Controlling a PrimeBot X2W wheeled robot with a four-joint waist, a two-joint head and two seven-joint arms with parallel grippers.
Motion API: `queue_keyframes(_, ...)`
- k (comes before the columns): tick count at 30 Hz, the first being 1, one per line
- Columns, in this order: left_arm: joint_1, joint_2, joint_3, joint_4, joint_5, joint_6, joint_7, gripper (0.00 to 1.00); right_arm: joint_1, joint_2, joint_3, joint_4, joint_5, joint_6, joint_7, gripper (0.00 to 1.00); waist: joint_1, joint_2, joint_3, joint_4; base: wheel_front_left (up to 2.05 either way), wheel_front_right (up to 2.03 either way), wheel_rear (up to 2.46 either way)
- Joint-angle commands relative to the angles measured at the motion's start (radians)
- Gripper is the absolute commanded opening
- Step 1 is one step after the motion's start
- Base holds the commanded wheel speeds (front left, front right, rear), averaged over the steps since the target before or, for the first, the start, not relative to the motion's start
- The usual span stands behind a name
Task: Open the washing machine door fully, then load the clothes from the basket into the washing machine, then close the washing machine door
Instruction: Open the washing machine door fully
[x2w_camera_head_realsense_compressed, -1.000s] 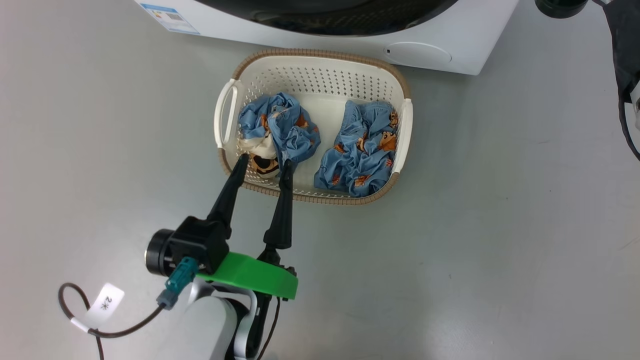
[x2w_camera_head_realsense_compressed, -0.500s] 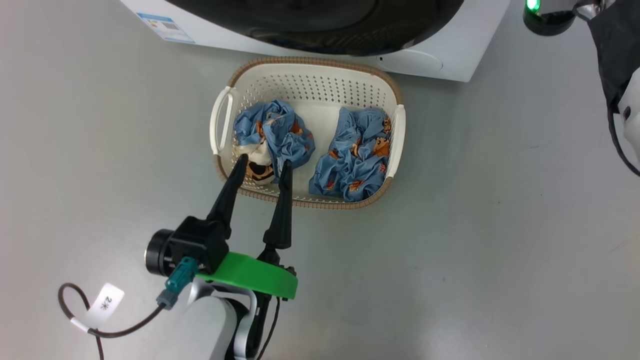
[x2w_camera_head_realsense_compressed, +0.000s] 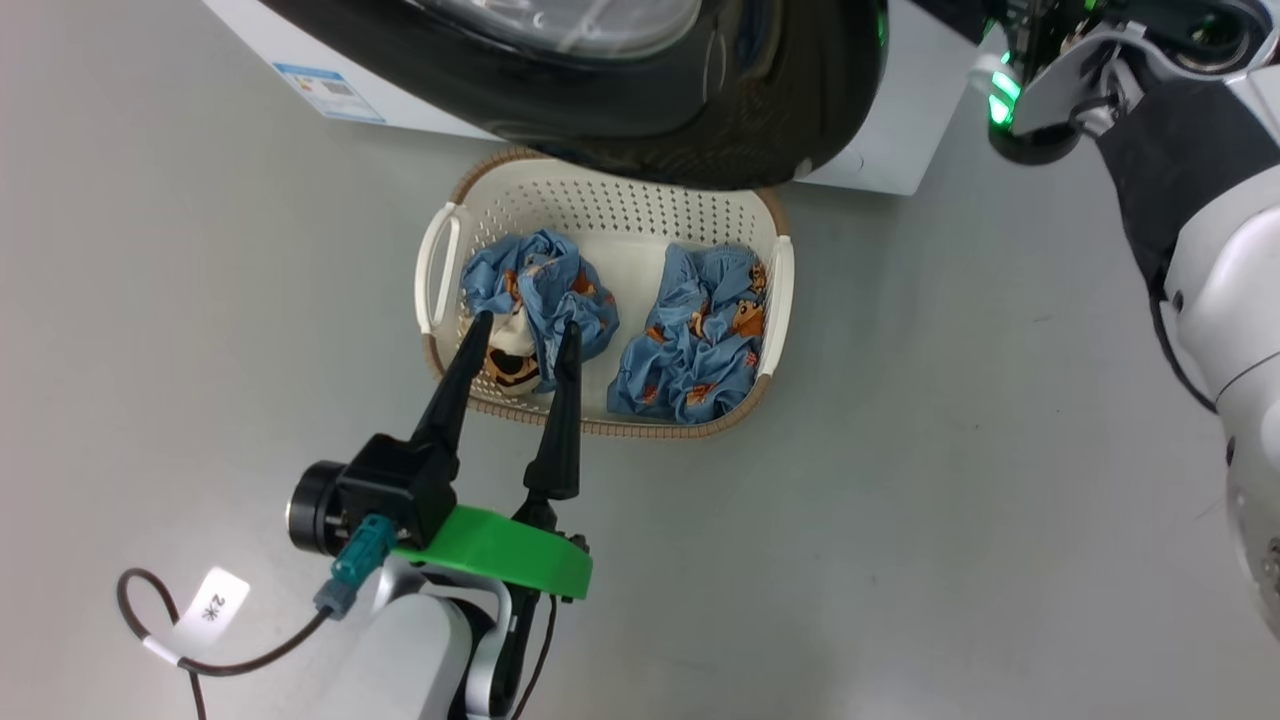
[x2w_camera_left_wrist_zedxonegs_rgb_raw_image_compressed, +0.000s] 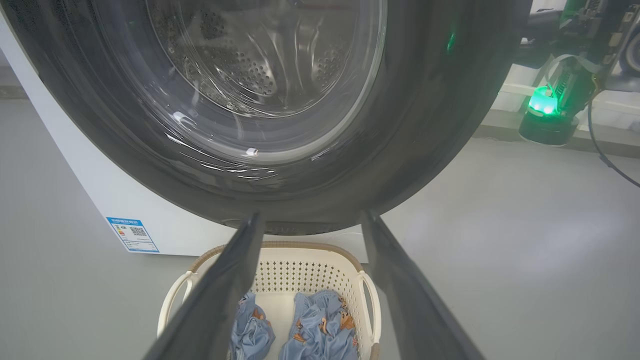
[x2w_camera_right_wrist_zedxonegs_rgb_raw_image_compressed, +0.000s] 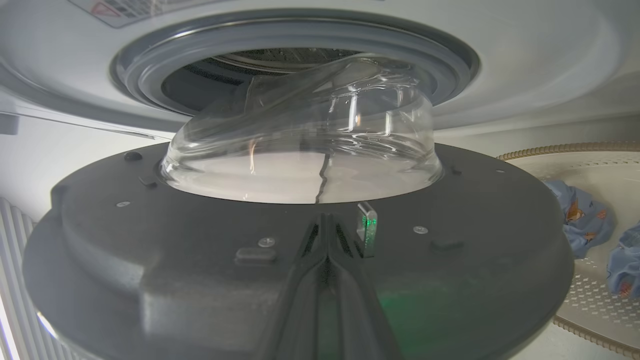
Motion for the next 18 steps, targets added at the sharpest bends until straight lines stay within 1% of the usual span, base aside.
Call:
queue_keyframes(1, 0.010, 0.018, 0.035, -0.017, 0.014, 0.000, -0.006, 1.00, 0.022, 0.041, 0.006, -0.030, -0.005, 0.002, 0.013, 0.00, 0.0000, -0.0001, -0.009, -0.002, 0.00, 0.00, 0.00)
queue_keyframes(9, 0.030, 0.018, 0.040, -0.011, 0.026, -0.002, -0.006, 1.00, 0.097, 0.056, 0.031, -0.066, -0.022, 0.002, 0.035, 0.00, 0.0000, -0.0001, -0.047, -0.011, 0.00, 0.00, 0.00)
queue_keyframes(18, 0.050, 0.018, 0.043, -0.004, 0.036, -0.008, -0.006, 1.00, 0.169, 0.081, 0.040, -0.099, -0.016, 0.002, 0.062, 0.00, 0.0000, -0.0001, -0.083, -0.025, 0.00, 0.00, 0.00)
